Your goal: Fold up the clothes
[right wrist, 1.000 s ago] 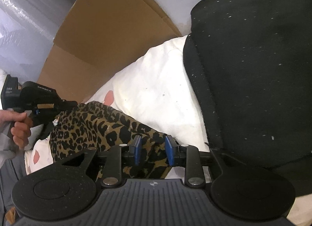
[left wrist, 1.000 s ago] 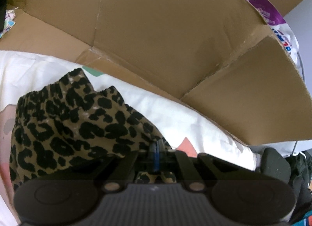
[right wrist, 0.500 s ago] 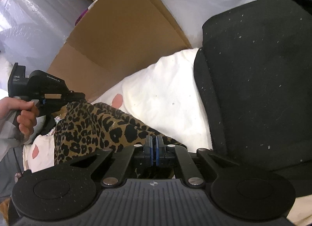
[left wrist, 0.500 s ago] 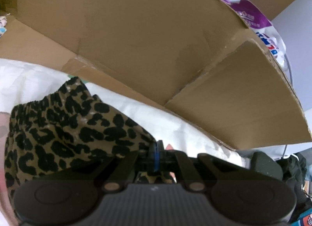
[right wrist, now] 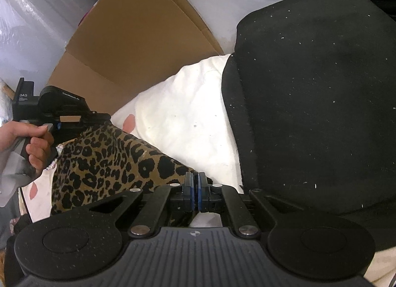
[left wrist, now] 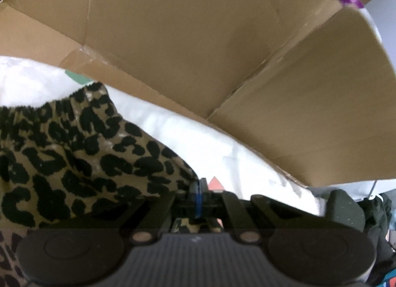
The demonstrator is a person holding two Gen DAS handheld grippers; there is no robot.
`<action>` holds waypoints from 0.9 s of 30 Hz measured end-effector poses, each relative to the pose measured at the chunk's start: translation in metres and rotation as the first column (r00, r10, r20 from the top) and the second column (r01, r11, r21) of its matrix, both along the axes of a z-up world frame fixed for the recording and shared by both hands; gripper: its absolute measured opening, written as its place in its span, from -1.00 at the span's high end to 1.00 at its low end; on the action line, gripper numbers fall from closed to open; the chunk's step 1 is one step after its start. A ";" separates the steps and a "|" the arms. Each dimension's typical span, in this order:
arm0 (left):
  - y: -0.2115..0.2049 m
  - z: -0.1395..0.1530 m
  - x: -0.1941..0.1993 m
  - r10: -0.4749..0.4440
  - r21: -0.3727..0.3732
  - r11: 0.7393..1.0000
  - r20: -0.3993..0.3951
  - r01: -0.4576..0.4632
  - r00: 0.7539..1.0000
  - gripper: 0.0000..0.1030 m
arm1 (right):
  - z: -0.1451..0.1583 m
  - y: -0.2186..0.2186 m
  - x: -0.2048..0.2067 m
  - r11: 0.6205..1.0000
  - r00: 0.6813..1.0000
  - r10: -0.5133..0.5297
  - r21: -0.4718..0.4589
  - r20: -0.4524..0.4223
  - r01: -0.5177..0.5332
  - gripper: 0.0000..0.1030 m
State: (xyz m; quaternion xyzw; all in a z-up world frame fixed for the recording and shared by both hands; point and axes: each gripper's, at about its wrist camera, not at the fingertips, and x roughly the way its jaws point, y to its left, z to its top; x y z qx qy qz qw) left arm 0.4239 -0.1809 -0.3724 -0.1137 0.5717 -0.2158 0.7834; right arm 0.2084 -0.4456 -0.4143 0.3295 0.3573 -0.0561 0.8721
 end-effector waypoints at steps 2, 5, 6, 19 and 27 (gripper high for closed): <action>-0.001 -0.007 0.001 -0.004 -0.002 1.000 -0.010 0.004 1.000 0.99 | -0.001 0.000 0.000 1.000 1.000 -0.003 -0.008 -0.008 0.003 1.00; 0.003 -0.007 0.006 -0.006 -0.041 0.999 -0.033 0.004 0.999 0.86 | 0.001 0.002 0.000 1.000 1.000 0.006 -0.020 -0.019 -0.007 1.00; 0.004 -0.003 0.008 -0.014 -0.055 0.998 -0.034 0.012 0.999 0.78 | 0.001 0.002 0.000 1.000 1.000 0.009 -0.022 -0.021 -0.009 1.00; 0.018 0.086 0.056 -0.158 0.126 0.982 0.111 0.143 0.981 0.46 | 0.026 -0.001 -0.005 0.997 1.000 -0.006 -0.072 0.016 0.007 0.91; 0.015 0.047 0.005 -0.204 0.264 0.947 0.057 0.182 0.977 0.46 | 0.032 0.014 0.006 0.995 0.996 0.074 -0.073 0.050 -0.070 0.92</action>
